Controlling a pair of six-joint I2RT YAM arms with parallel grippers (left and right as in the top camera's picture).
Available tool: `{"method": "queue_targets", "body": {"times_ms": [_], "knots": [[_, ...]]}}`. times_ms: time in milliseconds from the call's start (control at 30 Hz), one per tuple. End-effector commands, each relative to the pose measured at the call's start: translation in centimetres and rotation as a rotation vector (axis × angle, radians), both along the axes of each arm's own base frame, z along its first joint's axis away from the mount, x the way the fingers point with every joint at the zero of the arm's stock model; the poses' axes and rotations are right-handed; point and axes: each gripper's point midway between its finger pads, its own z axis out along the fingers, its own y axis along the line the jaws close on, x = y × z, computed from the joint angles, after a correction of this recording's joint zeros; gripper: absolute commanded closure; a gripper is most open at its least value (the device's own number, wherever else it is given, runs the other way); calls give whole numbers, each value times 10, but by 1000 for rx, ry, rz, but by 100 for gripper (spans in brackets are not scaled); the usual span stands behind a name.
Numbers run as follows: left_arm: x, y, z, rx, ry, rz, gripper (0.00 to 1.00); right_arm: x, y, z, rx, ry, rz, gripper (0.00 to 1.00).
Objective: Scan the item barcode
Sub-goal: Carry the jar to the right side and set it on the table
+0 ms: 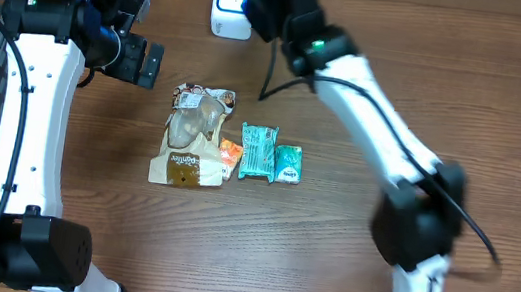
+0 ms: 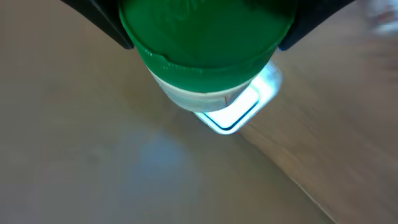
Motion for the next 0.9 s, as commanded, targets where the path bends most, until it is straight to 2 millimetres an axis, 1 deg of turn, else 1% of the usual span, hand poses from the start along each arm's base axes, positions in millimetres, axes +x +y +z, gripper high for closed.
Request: {"method": "queue_targets", "body": {"times_ms": [0, 33, 100, 167, 300, 333, 367, 433, 533, 600, 667, 700, 800, 867], "knots": [[1, -1, 2, -4, -4, -12, 1, -40, -38, 80, 290, 90, -137, 62], [1, -1, 2, -4, -4, -12, 1, -52, -51, 75, 291, 158, -161, 62], [1, -1, 2, -4, -4, -12, 0, -67, -74, 64, 290, 265, -220, 62], [1, -1, 2, -4, -4, -12, 0, -83, -107, 38, 278, 412, -339, 62], [1, -1, 2, -4, -4, -12, 0, -103, -163, -5, 231, 615, -515, 61], [1, -1, 2, -4, -4, -12, 0, -106, -177, -17, 233, 661, -552, 61], [1, -1, 2, -4, -4, -12, 0, -107, -185, -23, 238, 682, -572, 61], [1, -1, 2, -4, -4, -12, 1, -108, -210, -44, 256, 734, -646, 61], [1, -1, 2, -4, -4, -12, 0, -110, -242, -71, 272, 782, -736, 61], [1, -1, 2, -4, -4, -12, 1, -112, -264, -93, 292, 816, -790, 61], [1, -1, 2, -4, -4, -12, 0, -112, -277, -108, 315, 829, -816, 61], [1, -1, 2, -4, -4, -12, 1, -110, -289, -120, 327, 823, -841, 62], [1, -1, 2, -4, -4, -12, 0, -108, -300, -136, 343, 810, -864, 62], [1, -1, 2, -4, -4, -12, 1, -107, -303, -145, 348, 802, -868, 62]]}}
